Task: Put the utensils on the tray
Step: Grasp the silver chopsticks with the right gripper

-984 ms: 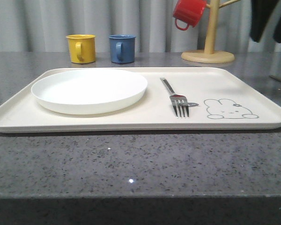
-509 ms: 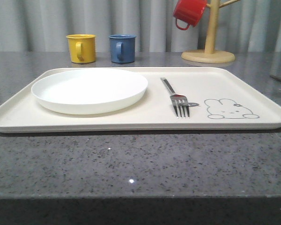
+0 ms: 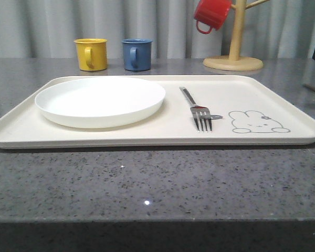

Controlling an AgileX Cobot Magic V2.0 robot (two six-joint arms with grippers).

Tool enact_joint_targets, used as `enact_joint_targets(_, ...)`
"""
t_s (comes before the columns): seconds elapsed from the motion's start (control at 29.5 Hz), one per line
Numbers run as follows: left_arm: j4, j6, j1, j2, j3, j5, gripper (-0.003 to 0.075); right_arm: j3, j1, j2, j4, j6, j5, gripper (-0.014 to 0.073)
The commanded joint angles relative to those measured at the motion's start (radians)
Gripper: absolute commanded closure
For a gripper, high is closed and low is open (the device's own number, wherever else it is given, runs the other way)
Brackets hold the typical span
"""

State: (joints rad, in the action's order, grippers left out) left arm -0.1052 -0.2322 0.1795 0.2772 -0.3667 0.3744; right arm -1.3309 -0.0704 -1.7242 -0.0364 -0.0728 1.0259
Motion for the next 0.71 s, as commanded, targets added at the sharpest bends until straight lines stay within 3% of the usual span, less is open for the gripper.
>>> enact_joint_targets(0.0, -0.013, 0.013, 0.008, 0.008, -0.029, -0.082, 0.0738, -0.02, -0.001, 0.047, -0.014, 0.009, -0.012, 0.0557)
enact_joint_targets(0.37, -0.013, 0.013, 0.008, 0.008, -0.029, -0.082, 0.0738, -0.02, 0.022, 0.219, -0.064, 0.008, 0.011, 0.0558)
enact_joint_targets(0.68, -0.013, 0.013, 0.008, 0.008, -0.029, -0.082, 0.0738, -0.02, 0.194, 0.248, -0.146, -0.031, -0.005, 0.0558)
